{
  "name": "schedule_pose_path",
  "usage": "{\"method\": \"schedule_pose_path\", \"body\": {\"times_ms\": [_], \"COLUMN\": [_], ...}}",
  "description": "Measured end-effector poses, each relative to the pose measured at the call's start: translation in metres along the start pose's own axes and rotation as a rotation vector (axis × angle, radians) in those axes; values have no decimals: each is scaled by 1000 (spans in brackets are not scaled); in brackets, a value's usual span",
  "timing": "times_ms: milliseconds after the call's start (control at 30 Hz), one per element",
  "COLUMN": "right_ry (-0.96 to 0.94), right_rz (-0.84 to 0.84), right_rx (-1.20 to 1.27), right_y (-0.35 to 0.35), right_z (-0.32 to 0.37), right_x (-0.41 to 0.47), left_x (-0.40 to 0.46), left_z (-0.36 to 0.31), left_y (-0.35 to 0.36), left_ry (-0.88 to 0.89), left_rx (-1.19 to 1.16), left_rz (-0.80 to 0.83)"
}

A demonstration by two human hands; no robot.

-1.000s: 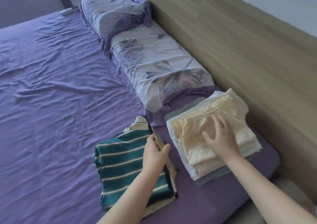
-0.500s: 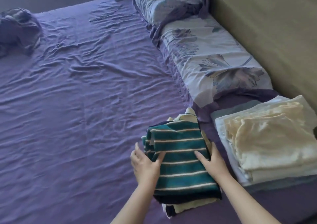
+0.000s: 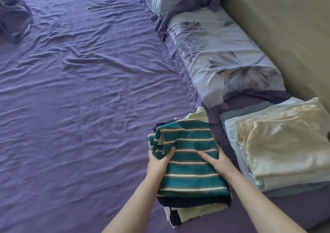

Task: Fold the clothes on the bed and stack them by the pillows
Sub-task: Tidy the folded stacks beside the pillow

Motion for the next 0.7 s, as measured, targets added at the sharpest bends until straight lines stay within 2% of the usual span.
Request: {"method": "schedule_pose_path", "body": {"times_ms": [133, 433, 567, 700], "right_ry": [-22, -59, -112, -156], "right_rz": [-10, 1, 1, -53], "right_rx": [95, 234, 228, 213], "right_y": [-1, -8, -42, -106], "right_z": [11, 63, 113, 156], "right_x": [-4, -27, -44, -67], "left_x": [-1, -42, -70, -104], "left_z": [2, -47, -93, -135], "left_y": [3, 2, 22, 71], "left_ry": [-74, -32, 36, 89], "left_rx": [-124, -181, -179, -184], "left_rz": [91, 141, 169, 237]}}
Point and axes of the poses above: each hand's wrist, its own x-axis towards the middle knuckle, its own y-axis out of the palm, z = x × y, the point moved 8 cm from there along x, towards the middle knuckle, and after that the axes turned 5 degrees about -y, right-handed, at the moved point
